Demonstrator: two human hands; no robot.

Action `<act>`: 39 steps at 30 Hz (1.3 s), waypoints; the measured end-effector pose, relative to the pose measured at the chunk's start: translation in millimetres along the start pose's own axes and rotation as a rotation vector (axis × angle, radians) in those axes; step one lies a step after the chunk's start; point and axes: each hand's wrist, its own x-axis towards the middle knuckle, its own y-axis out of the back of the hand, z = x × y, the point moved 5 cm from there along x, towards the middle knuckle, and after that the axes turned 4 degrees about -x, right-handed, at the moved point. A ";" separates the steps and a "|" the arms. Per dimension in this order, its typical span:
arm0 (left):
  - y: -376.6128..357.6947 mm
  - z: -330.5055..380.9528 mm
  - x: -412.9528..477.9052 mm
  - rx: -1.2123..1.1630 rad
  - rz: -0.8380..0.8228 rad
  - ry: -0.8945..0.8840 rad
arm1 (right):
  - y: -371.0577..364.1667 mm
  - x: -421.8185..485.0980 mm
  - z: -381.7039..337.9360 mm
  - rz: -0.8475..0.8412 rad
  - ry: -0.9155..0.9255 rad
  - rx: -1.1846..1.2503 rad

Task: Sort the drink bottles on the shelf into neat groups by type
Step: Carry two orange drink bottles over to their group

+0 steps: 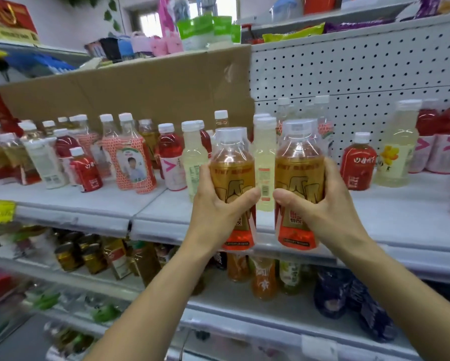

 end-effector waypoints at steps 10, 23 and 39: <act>165.0 -40.6 -41.4 -0.001 0.082 0.152 | -155.9 -30.4 -37.0 -0.092 -0.024 0.076; 345.3 -112.9 -19.8 0.123 0.308 0.256 | -351.9 17.2 -60.4 -0.272 -0.016 0.193; 497.5 -193.5 113.1 0.130 0.320 0.235 | -533.4 122.9 -60.1 -0.252 -0.066 0.203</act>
